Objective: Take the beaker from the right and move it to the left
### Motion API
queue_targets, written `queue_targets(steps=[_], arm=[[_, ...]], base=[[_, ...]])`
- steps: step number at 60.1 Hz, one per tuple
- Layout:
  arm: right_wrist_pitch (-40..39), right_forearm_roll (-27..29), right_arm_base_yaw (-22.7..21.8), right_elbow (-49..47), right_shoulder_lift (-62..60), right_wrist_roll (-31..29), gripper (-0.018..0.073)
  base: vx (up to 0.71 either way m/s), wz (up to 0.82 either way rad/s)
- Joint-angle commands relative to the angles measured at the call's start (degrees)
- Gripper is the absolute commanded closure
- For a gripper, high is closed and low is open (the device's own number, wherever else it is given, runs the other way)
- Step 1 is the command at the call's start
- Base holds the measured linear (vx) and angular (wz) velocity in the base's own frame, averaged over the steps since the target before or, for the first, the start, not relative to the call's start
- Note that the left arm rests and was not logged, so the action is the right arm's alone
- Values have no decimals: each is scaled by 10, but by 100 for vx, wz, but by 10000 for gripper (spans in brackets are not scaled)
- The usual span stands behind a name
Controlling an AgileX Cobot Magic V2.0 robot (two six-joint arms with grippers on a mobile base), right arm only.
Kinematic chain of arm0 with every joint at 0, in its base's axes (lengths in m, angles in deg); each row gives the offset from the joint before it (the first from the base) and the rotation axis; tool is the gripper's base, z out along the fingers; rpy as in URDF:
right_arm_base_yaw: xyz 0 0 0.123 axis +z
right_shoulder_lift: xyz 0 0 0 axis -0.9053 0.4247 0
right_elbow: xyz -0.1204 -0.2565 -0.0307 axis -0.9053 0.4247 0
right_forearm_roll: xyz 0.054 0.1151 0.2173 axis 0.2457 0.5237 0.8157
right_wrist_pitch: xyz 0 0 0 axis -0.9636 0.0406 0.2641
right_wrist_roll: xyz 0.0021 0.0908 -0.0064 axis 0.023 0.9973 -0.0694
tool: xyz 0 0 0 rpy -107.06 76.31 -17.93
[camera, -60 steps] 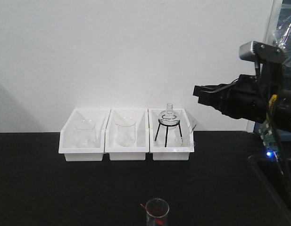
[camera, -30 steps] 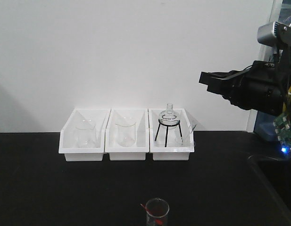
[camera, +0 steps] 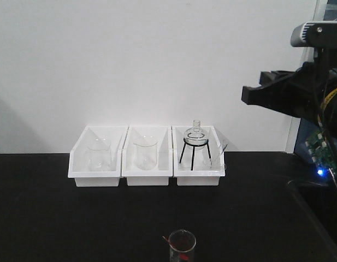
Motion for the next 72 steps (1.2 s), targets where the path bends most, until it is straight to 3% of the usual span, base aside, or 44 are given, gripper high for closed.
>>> queue_targets(steps=[1,7,15,26,33,41,47,57,67,72], arm=[[192,162,33,-17,-29,-220,564],[274,242,36,-16,-40,-331,564],[250,273,36,-15,-64,-397,564],[124,265,32,83,-158,-388,564],[73,272,6,189,-255,-343,564],[60,273,-27,303,-377,-295,564],[69,275,-26,366,-459,-277,564],[85,325,-26,436,-551,-269,564],[85,408,-26,496,-625,-315,564],[85,491,-27,530,-681,-424,564]], base=[[0,0],[0,0],[0,0],[0,0],[0,0],[0,0],[0,0],[0,0],[0,0],[0,0]])
